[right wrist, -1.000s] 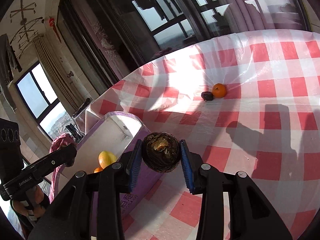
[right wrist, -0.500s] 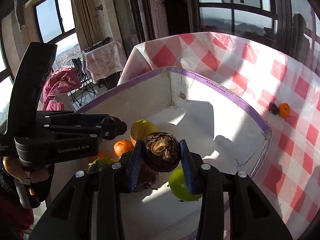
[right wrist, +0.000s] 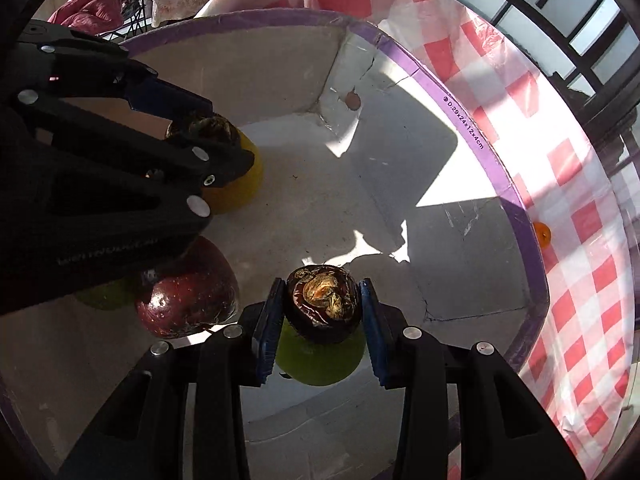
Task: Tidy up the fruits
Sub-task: 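Lower both dark fruits into the box and open both grippers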
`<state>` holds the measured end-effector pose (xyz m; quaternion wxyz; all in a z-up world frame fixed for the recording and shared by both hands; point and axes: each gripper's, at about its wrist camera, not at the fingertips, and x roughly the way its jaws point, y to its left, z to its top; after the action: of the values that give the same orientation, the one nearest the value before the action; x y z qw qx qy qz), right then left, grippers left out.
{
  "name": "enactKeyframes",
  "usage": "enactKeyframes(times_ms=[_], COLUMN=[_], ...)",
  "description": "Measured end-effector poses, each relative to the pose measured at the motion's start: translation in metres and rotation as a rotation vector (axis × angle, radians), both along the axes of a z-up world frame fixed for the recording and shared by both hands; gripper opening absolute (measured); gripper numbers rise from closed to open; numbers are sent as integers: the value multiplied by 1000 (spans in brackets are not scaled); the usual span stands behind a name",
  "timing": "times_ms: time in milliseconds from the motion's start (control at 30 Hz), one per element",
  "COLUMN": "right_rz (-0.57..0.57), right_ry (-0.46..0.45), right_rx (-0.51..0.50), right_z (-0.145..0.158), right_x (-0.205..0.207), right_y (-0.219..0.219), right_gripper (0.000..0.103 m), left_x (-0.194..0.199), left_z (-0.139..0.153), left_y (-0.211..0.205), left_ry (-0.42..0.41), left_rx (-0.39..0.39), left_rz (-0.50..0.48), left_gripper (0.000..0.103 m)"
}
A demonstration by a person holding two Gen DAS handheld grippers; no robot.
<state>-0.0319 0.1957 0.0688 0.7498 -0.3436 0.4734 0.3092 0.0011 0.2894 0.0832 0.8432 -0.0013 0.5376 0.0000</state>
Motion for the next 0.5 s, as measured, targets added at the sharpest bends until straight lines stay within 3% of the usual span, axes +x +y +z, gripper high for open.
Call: enactKeyframes(times_ms=[67,133,267,500], right_rz=[16,20,32,33], right_ry=[52,85,141,143], right_rx=[-14,-16,4,-9], right_z=[-5,-7,-12,-12], right_x=[6,11,18,18], right_y=[4,5,7,9], right_gripper=[38,38,38,40], left_x=[9,14,21,26], left_z=[-9,-11,-11,-16], left_y=[2,3,7,11], left_ry=[39,40,47,31], left_rx=[-16,18,15,21], left_rz=[5,13,19,35], left_gripper=[43,43,43,45])
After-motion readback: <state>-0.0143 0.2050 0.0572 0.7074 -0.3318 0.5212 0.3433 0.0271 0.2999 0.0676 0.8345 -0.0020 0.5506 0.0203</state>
